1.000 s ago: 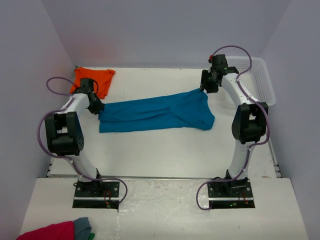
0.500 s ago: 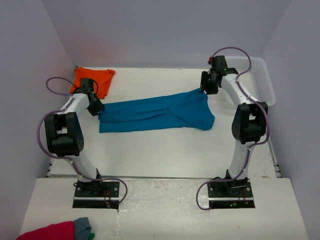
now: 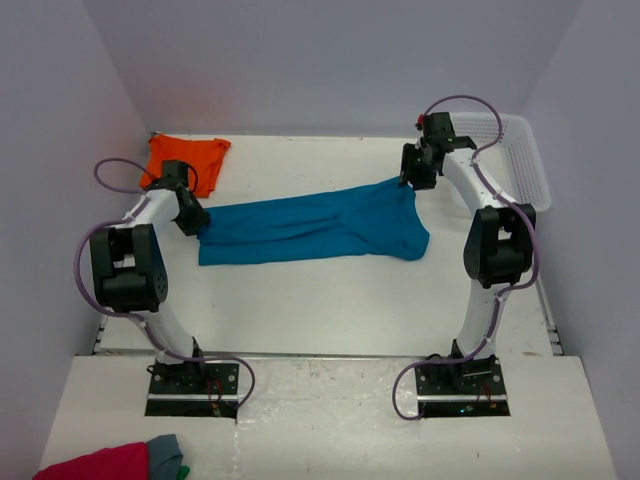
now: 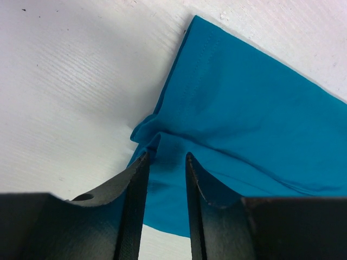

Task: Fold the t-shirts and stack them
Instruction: Fold the other side of the tshirt into a rectangle

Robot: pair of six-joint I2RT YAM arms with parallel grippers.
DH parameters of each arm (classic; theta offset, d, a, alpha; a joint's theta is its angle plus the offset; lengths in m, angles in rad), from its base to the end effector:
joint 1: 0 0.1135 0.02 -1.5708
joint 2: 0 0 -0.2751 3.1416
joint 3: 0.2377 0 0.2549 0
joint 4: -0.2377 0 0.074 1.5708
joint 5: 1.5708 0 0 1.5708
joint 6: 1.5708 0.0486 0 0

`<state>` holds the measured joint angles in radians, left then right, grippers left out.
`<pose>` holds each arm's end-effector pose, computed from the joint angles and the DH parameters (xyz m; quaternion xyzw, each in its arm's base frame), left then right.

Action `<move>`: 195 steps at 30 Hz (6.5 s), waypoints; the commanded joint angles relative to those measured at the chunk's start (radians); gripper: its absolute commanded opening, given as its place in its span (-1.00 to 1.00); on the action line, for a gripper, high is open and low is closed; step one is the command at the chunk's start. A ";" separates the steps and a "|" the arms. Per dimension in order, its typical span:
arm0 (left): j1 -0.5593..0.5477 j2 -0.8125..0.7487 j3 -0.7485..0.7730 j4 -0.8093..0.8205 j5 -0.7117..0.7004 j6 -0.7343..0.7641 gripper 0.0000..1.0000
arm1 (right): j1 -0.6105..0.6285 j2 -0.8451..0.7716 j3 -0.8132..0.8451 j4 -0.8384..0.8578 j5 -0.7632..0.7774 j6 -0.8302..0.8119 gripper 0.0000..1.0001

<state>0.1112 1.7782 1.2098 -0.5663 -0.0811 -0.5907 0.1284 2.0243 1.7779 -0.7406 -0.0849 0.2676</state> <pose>0.3667 0.0449 0.1890 -0.3436 0.9130 -0.0129 0.2194 0.4586 0.0634 0.2564 0.0544 0.9554 0.0964 0.2739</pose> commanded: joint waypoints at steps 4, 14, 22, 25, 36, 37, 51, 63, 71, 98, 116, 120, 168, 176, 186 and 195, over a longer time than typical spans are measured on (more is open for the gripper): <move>0.010 0.018 0.013 0.023 0.015 0.000 -0.37 | -0.010 -0.062 0.002 0.014 -0.026 -0.010 -0.03; 0.010 -0.006 0.008 0.017 0.030 0.005 -1.00 | -0.021 -0.018 0.021 0.007 -0.006 -0.010 -0.03; 0.008 -0.092 -0.021 0.003 0.053 0.017 -1.00 | -0.042 0.178 0.208 -0.101 -0.055 0.038 -0.04; 0.008 -0.111 -0.038 0.009 0.070 0.019 -1.00 | -0.042 0.238 0.236 -0.114 -0.144 0.074 -0.05; 0.008 -0.148 -0.055 0.023 0.136 0.032 -1.00 | -0.042 0.330 0.327 -0.152 -0.234 0.160 -0.13; 0.008 -0.148 -0.055 0.025 0.141 0.031 -1.00 | -0.042 0.336 0.334 -0.158 -0.237 0.166 -0.13; 0.001 -0.178 -0.079 0.063 0.199 0.032 -1.00 | -0.024 0.225 0.197 -0.032 -0.257 0.242 -0.28; -0.004 -0.166 -0.099 0.080 0.190 0.035 -1.00 | 0.034 -0.024 -0.062 0.250 -0.254 0.190 -0.11; -0.005 -0.146 -0.107 0.094 0.204 0.029 -1.00 | 0.083 -0.013 -0.164 0.242 -0.325 0.249 -1.00; -0.022 -0.135 -0.099 0.085 0.192 0.019 -1.00 | 0.172 0.090 -0.239 0.162 -0.177 0.320 -1.00; -0.019 -0.120 -0.084 0.057 0.161 0.023 -1.00 | 0.276 -0.071 -0.498 0.225 -0.174 0.378 -1.00; -0.019 -0.117 -0.089 0.063 0.162 0.023 -1.00 | 0.310 -0.180 -0.535 0.250 -0.086 0.367 -1.00; -0.021 -0.123 -0.121 0.089 0.218 0.023 -1.00 | 0.132 -0.144 -0.466 0.075 0.143 0.415 -0.40; -0.021 -0.111 -0.125 0.101 0.234 0.025 -1.00 | 0.108 -0.136 -0.448 0.075 0.103 0.394 -0.18; -0.022 -0.106 -0.131 0.105 0.241 0.029 -1.00 | 0.066 -0.073 -0.356 0.052 0.062 0.383 -0.18; -0.022 -0.114 -0.130 0.102 0.244 0.028 -1.00 | 0.053 -0.024 -0.285 0.000 0.037 0.352 -0.22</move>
<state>0.0914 1.6711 1.0821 -0.4862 0.1425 -0.5819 0.1818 1.9965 1.4551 -0.6994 -0.0216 0.6430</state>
